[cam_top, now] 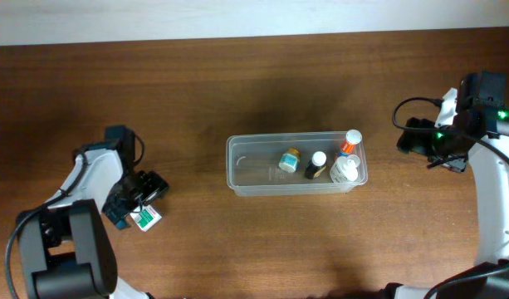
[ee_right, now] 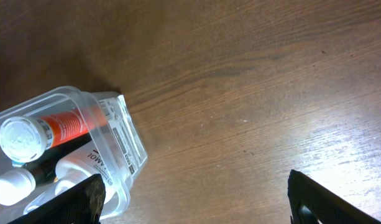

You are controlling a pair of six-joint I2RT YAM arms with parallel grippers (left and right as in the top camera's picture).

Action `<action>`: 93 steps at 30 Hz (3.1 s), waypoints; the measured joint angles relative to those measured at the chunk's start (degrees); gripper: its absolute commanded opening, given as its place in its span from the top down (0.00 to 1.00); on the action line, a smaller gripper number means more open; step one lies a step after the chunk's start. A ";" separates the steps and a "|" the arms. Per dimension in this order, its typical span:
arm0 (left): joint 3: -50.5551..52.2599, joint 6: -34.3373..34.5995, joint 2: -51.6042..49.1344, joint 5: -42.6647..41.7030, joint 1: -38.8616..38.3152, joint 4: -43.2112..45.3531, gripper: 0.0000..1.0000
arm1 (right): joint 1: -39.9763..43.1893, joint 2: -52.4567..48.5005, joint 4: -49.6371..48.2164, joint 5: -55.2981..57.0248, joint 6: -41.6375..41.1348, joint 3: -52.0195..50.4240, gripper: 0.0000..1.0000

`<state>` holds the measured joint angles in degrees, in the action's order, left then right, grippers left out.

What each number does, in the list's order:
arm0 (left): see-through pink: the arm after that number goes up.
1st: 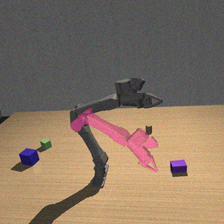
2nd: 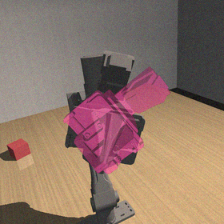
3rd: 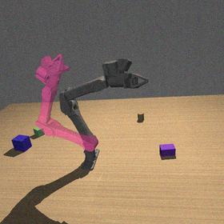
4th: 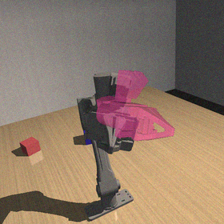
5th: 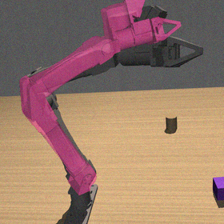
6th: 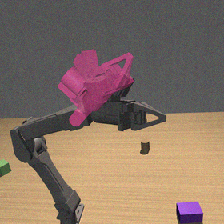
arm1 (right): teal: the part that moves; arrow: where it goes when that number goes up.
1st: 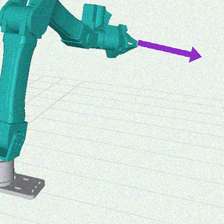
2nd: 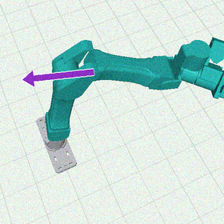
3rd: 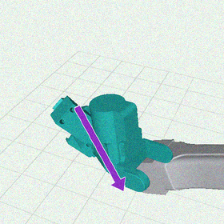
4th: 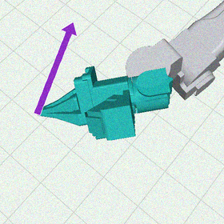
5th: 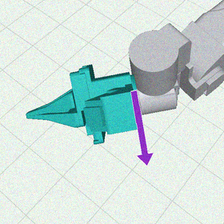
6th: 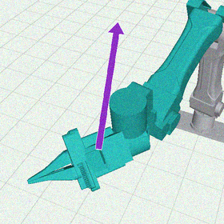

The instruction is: Pack container

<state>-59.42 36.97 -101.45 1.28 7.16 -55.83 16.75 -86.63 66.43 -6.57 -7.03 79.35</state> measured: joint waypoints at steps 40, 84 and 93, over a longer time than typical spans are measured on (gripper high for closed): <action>-17.18 -20.28 14.51 -1.97 -13.20 8.33 0.69 | 0.00 0.00 0.39 0.00 0.17 0.00 0.14; -23.37 -34.82 20.65 8.04 -13.62 9.92 0.01 | -8.83 0.00 -12.55 0.00 4.74 0.00 0.02; -23.19 -32.72 21.35 5.73 -6.23 2.27 0.01 | -10.58 0.72 -12.68 -0.24 6.86 0.00 0.02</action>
<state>-82.61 4.25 -80.09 7.01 0.93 -53.56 6.17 -85.91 53.76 -6.81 -0.16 79.35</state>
